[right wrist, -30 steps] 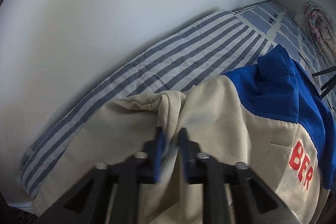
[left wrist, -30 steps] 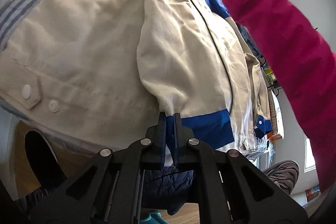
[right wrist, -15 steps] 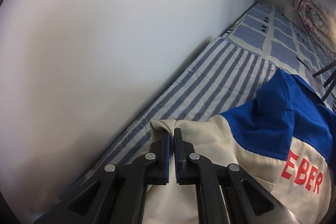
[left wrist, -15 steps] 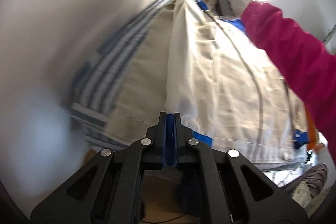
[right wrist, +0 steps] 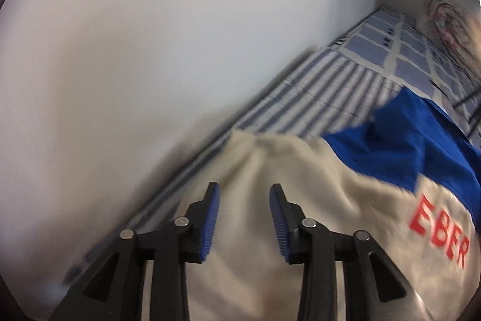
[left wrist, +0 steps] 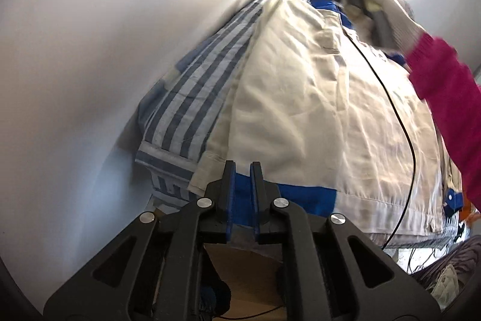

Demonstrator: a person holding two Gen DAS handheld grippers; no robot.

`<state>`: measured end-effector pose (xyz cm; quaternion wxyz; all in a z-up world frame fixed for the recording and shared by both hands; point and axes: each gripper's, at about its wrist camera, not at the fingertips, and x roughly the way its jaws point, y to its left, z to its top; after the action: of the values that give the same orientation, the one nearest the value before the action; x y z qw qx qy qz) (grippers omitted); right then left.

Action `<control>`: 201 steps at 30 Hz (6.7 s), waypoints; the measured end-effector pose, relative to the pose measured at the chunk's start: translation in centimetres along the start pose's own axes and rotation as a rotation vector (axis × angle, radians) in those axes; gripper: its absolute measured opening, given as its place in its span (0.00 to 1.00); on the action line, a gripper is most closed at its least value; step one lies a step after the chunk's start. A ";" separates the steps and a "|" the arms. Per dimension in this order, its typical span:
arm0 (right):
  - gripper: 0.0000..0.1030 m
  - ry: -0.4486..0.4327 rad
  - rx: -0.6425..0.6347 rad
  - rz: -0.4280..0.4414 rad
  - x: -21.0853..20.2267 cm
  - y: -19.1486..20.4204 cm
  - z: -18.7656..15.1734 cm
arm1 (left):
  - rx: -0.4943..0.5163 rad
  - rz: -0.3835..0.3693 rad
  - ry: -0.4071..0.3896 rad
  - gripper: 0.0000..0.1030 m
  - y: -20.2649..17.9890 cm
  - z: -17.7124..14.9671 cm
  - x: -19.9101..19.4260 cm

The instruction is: Fold large clothes

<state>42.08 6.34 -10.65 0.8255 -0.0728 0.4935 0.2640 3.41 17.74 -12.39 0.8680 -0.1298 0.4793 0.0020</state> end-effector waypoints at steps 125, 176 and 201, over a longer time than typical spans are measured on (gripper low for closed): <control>0.04 0.331 -0.093 0.020 7.1 11.0 -4.5 | -0.269 -0.384 0.084 0.40 1.0 -3.0 4.7; 0.44 0.140 0.256 0.271 -5.9 -5.5 -14.5 | 0.035 -0.080 -0.061 0.10 -1.7 10.3 2.0; 0.00 0.196 0.215 0.339 -3.9 -0.9 -19.0 | 0.307 0.088 0.151 0.07 -2.0 11.8 14.4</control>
<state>26.28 -3.13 -16.98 0.7203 0.0745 0.6020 0.3365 21.29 16.71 -17.93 0.8382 0.0253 0.5430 -0.0431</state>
